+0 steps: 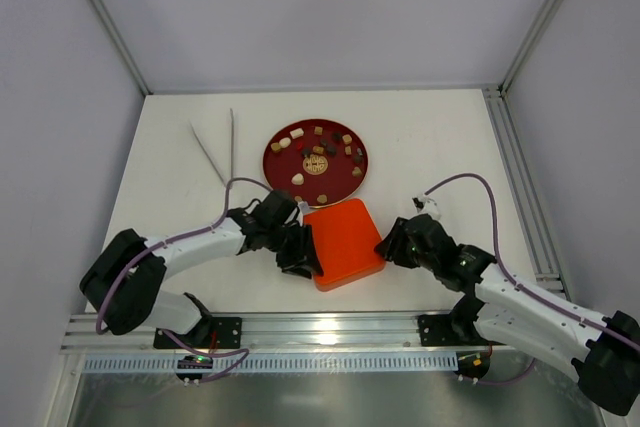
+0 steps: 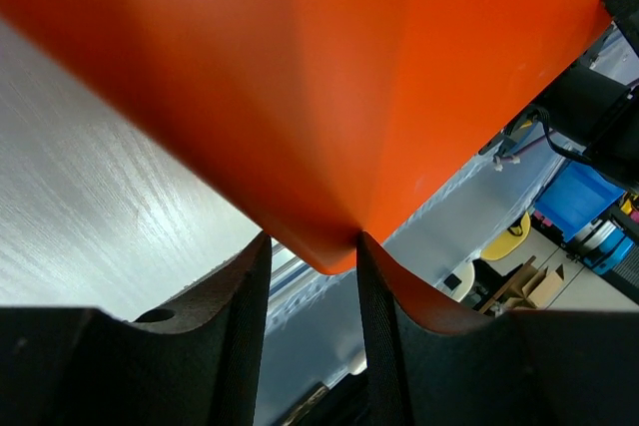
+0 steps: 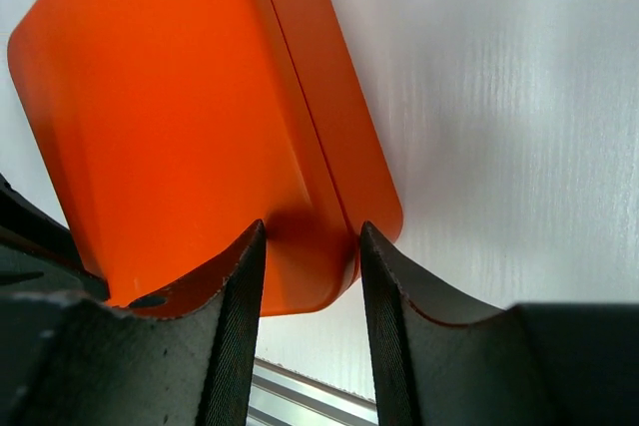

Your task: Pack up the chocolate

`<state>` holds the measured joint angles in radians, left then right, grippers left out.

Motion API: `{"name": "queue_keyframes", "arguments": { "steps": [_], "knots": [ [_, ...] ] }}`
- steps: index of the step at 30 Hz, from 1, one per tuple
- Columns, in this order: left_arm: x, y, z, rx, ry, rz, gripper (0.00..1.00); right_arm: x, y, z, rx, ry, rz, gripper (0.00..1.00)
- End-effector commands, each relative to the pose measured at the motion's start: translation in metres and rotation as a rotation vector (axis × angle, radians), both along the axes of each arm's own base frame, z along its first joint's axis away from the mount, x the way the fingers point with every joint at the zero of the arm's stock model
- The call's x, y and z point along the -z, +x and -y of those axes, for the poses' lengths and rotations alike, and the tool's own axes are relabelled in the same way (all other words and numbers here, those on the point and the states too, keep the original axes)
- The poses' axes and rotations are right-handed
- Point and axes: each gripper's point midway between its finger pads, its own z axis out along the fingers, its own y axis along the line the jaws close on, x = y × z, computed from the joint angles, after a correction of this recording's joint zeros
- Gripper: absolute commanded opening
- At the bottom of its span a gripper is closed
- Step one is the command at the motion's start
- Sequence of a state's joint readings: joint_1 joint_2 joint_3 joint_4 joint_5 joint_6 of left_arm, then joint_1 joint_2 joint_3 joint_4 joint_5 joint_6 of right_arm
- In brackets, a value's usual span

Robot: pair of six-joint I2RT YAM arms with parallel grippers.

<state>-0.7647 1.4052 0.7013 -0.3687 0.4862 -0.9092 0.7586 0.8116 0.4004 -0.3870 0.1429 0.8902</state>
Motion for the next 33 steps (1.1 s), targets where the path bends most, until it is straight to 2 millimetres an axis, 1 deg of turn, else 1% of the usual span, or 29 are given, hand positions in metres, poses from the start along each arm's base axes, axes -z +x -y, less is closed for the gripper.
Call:
{"name": "queue_keyframes", "arguments": {
  "steps": [1, 4, 6, 8, 9, 12, 15, 17, 20, 21, 26, 29, 30, 33],
  "knots": [
    [0.058, -0.017, -0.052, -0.018, 0.290, -0.036, 0.38, 0.060, -0.045, 0.033, -0.013, -0.158, -0.199, 0.40],
    [0.058, -0.018, -0.051, -0.021, 0.285, -0.044, 0.39, 0.064, -0.049, 0.037, 0.006, -0.161, -0.214, 0.39],
    [0.056, -0.017, -0.052, -0.026, 0.274, -0.046, 0.39, 0.064, -0.052, 0.036, 0.003, -0.144, -0.222, 0.37],
    [0.051, -0.015, -0.050, -0.035, 0.252, -0.043, 0.39, 0.064, -0.054, 0.035, 0.000, -0.138, -0.229, 0.35],
    [0.050, -0.013, -0.050, -0.041, 0.246, -0.040, 0.39, 0.064, -0.056, 0.034, 0.000, -0.136, -0.241, 0.32],
    [0.043, -0.009, -0.049, -0.047, 0.224, -0.030, 0.40, 0.066, -0.060, 0.033, -0.010, -0.159, -0.255, 0.29],
    [0.042, -0.006, -0.051, -0.056, 0.213, -0.032, 0.41, 0.066, -0.059, 0.032, 0.007, -0.164, -0.251, 0.29],
    [0.040, -0.005, -0.051, -0.056, 0.201, -0.035, 0.42, 0.070, -0.060, 0.030, 0.018, -0.145, -0.258, 0.29],
    [0.039, -0.003, -0.051, -0.053, 0.190, -0.035, 0.43, 0.082, -0.066, 0.025, 0.018, -0.107, -0.293, 0.34],
    [0.039, -0.001, -0.052, -0.056, 0.187, -0.037, 0.43, 0.081, -0.065, 0.023, 0.023, -0.095, -0.289, 0.38],
    [0.038, 0.004, -0.051, -0.061, 0.174, -0.038, 0.44, 0.074, -0.060, 0.024, 0.032, -0.087, -0.249, 0.41],
    [0.039, 0.008, -0.054, -0.064, 0.178, -0.042, 0.44, 0.072, -0.067, 0.026, 0.024, -0.110, -0.280, 0.41],
    [0.037, 0.010, -0.052, -0.061, 0.172, -0.042, 0.45, 0.073, -0.071, 0.027, 0.021, -0.112, -0.300, 0.40],
    [0.036, 0.014, -0.052, -0.066, 0.168, -0.041, 0.46, 0.072, -0.077, 0.028, 0.024, -0.109, -0.319, 0.40]
  ]
}}
